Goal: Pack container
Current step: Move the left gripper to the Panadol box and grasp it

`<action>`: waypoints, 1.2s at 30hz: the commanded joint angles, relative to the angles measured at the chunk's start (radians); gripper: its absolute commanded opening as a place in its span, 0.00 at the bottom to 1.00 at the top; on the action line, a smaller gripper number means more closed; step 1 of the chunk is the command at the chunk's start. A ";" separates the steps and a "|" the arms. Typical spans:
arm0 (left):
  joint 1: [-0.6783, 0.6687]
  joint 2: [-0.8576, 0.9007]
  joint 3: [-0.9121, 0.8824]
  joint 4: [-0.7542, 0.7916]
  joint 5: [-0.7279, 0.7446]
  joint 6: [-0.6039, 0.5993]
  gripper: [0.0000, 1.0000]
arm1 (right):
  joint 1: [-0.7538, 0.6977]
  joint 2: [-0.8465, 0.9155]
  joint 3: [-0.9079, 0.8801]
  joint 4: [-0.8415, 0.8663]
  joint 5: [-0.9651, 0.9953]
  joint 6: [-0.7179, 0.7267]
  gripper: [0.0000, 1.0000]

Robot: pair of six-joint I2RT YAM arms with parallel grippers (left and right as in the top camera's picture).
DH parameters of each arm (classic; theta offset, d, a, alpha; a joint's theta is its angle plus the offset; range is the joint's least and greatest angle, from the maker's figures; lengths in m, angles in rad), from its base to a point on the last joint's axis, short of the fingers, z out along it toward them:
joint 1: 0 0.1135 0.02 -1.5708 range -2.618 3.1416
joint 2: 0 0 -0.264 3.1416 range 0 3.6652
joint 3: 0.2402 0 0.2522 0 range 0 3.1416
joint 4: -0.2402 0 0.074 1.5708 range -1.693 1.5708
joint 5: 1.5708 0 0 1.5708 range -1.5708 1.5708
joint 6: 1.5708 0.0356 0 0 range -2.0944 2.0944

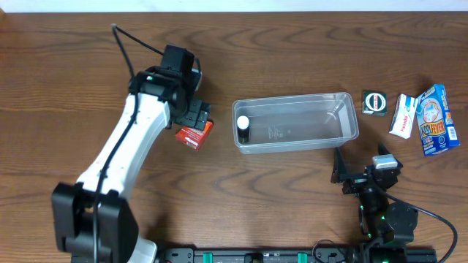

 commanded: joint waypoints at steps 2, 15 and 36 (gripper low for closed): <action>0.005 0.082 -0.015 0.012 0.024 0.038 0.98 | -0.014 -0.002 -0.002 -0.004 -0.004 0.000 0.99; 0.005 0.243 -0.016 0.052 0.127 0.079 0.98 | -0.014 -0.002 -0.002 -0.004 -0.004 0.000 0.99; 0.005 0.338 -0.016 0.071 0.127 0.079 0.98 | -0.014 -0.002 -0.002 -0.004 -0.004 0.000 0.99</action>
